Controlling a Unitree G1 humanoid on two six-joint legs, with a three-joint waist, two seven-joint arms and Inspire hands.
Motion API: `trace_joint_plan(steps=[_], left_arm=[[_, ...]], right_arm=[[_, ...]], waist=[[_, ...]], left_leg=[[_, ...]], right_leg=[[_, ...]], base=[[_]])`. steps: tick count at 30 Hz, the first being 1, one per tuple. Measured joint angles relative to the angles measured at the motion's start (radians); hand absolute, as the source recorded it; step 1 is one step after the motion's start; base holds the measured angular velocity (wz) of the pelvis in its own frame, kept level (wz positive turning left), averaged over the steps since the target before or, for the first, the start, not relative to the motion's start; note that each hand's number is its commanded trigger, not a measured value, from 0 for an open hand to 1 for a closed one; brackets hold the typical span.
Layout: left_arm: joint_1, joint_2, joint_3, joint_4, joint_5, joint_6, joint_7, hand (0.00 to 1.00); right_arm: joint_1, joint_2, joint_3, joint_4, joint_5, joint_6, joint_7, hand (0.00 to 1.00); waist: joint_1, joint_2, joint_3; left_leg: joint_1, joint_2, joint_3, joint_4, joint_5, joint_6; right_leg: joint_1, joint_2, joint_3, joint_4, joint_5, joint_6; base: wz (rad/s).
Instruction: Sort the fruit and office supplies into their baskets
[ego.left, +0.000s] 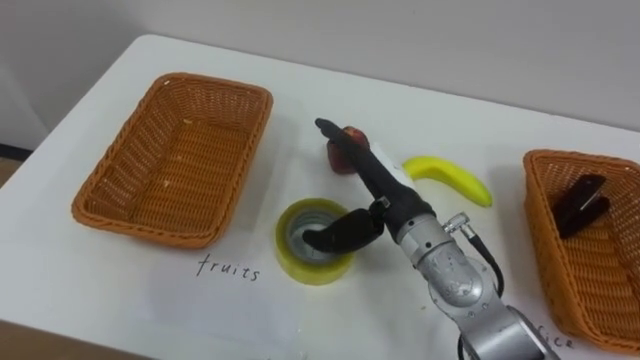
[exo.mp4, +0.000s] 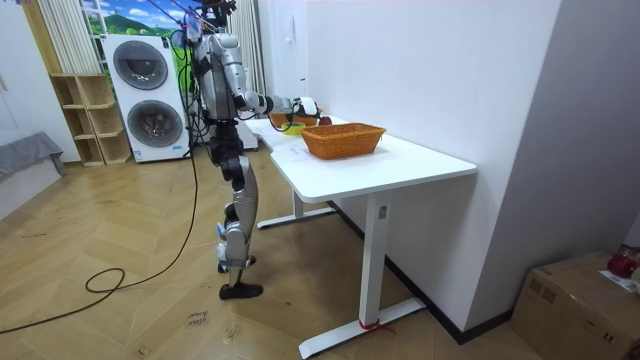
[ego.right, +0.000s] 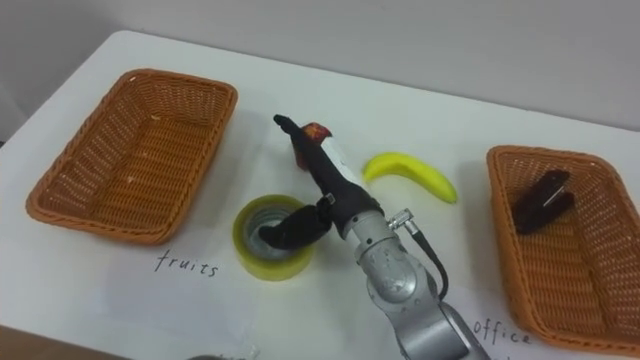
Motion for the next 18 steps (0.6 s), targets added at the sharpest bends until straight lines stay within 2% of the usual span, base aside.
trace_joint_plan(steps=[4, 7, 8, 13, 18], left_arm=[[0.001, 0.000, 0.001, -0.003, 0.003, 0.002, 0.001, 0.00], [0.000, 0.001, 0.002, -0.002, 0.001, 0.007, 0.001, 0.00], [-0.001, 0.003, 0.002, -0.002, 0.000, 0.008, 0.000, 0.00], [-0.002, 0.017, 0.002, 0.011, -0.002, 0.008, -0.019, 0.00], [-0.010, 0.025, 0.002, 0.019, -0.002, 0.008, -0.039, 0.00]], right_arm=[[0.000, -0.007, 0.001, 0.000, -0.031, 0.001, 0.023, 0.00], [0.001, -0.008, 0.002, 0.000, -0.060, 0.004, 0.052, 0.00], [0.001, -0.011, 0.004, 0.001, -0.069, 0.008, 0.063, 0.00], [0.001, -0.031, 0.003, 0.010, -0.074, 0.022, 0.095, 0.00], [0.001, -0.033, -0.004, 0.026, -0.075, 0.022, 0.123, 0.00]], waist=[[-0.001, 0.002, -0.0018], [-0.002, 0.002, -0.0074], [-0.002, 0.004, -0.0063], [-0.004, -0.003, -0.0104], [-0.006, -0.024, -0.0026]], left_leg=[[0.001, -0.001, -0.002, 0.001, 0.000, 0.000], [0.004, -0.001, -0.002, 0.001, 0.001, 0.001], [0.006, -0.002, -0.003, 0.001, 0.002, 0.001], [0.007, -0.002, -0.012, 0.002, 0.004, 0.001], [0.006, -0.001, -0.017, 0.001, 0.003, 0.000]], right_leg=[[0.000, 0.000, 0.000, 0.000, 0.000, 0.000], [0.002, -0.001, 0.002, 0.000, 0.000, 0.000], [0.004, -0.001, 0.002, 0.000, 0.000, 0.000], [0.009, -0.003, -0.001, -0.001, 0.000, 0.000], [0.013, -0.001, -0.002, 0.000, 0.000, 0.000]], base=[[0.00], [0.00], [0.00], [0.01], [0.01]])
